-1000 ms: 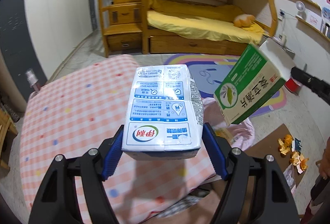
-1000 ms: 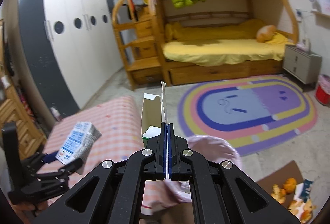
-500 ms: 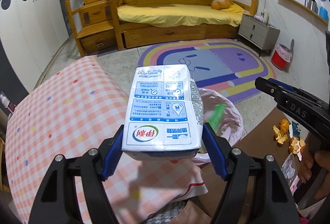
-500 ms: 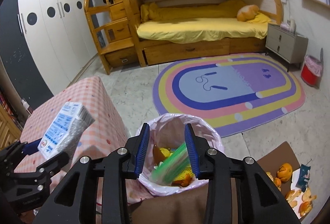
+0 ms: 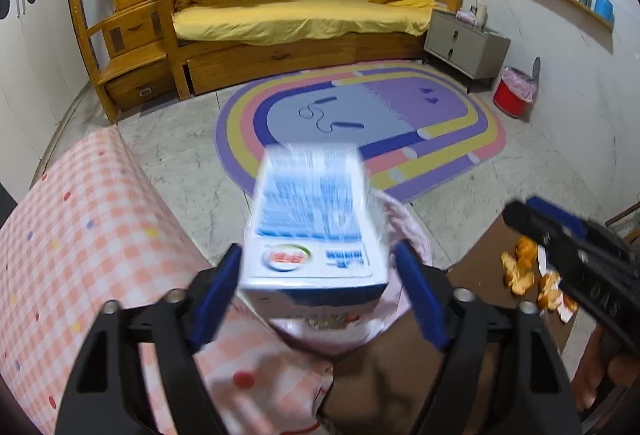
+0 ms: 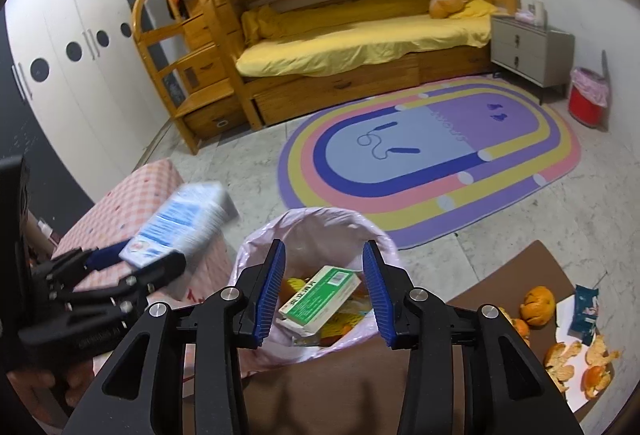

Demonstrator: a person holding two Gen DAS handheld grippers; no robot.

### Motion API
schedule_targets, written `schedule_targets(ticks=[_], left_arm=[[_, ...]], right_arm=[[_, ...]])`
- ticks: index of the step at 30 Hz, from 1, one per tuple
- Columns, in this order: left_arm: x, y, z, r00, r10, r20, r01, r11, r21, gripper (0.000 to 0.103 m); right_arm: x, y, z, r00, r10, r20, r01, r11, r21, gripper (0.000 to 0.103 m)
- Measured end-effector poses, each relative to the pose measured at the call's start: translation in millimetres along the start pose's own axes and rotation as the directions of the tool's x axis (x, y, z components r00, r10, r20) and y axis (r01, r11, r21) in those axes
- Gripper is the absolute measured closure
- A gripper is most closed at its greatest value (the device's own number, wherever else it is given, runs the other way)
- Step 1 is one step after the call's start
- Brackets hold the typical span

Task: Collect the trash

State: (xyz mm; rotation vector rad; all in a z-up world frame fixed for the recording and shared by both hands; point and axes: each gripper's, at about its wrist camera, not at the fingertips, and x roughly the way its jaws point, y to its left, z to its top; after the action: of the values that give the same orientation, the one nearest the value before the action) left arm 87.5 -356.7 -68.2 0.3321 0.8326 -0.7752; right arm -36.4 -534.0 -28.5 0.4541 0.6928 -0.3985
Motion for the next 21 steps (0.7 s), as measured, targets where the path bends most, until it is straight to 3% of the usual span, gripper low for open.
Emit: schedule_targets(ticks=[3,11,13,17,21], left_arm=[[-11,3,1,1.000,-0.010,0.027,0.010,1.000,-0.008,0.016],[-50,28,-22,0.995,0.091,0.039,-0.088,0.994,-0.057,0.015],[-60,36,-28,0.993,0.114,0.036,-0.111,0.991,-0.075,0.014],[-91,53,-43,0.984,0.171,0.047,-0.164,0.979,-0.118,0.011],[-125,67,-58,0.972,0.228,0.062,-0.216,0.964,-0.157,0.007]], right_arm=[[-4,-5,-1,1.000,-0.010,0.004,0.010,1.000,0.010,0.054],[-16,11,-13,1.000,0.023,-0.019,-0.024,0.999,-0.036,0.039],[-23,20,-15,0.999,0.040,-0.023,-0.041,0.998,-0.056,0.035],[-43,48,-20,0.996,0.083,-0.033,-0.087,0.989,-0.120,0.017],[-58,80,-26,0.993,0.105,-0.048,-0.112,0.976,-0.189,0.014]])
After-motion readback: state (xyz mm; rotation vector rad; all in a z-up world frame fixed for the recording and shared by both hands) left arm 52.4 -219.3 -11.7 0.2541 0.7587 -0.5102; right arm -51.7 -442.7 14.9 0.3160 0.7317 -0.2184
